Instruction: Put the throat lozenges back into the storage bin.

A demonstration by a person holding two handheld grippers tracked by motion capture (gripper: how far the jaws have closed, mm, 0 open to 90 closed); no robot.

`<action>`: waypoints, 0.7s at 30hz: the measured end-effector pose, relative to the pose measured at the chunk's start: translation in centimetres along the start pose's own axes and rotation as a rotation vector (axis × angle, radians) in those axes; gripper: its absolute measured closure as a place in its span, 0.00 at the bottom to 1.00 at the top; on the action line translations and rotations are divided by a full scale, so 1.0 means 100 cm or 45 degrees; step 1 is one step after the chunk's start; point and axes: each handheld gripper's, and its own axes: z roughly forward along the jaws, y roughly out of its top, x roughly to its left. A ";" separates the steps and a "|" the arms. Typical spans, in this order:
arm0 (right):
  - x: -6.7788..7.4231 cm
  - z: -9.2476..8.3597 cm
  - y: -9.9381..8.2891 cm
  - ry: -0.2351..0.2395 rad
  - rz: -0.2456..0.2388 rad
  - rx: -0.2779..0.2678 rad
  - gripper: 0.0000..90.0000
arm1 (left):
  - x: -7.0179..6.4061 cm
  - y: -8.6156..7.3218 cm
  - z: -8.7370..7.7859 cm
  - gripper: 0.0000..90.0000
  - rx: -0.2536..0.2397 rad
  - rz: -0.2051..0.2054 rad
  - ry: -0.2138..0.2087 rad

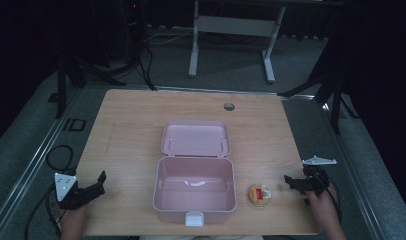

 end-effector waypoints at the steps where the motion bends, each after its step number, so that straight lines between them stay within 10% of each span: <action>1: 0.000 -0.002 0.002 0.018 -0.012 0.042 0.14 | 0.000 0.000 0.000 0.00 0.001 0.000 -0.001; 21: 0.018 -0.005 0.012 0.296 -0.423 0.701 0.15 | 0.000 0.000 0.000 0.00 -0.002 -0.001 -0.010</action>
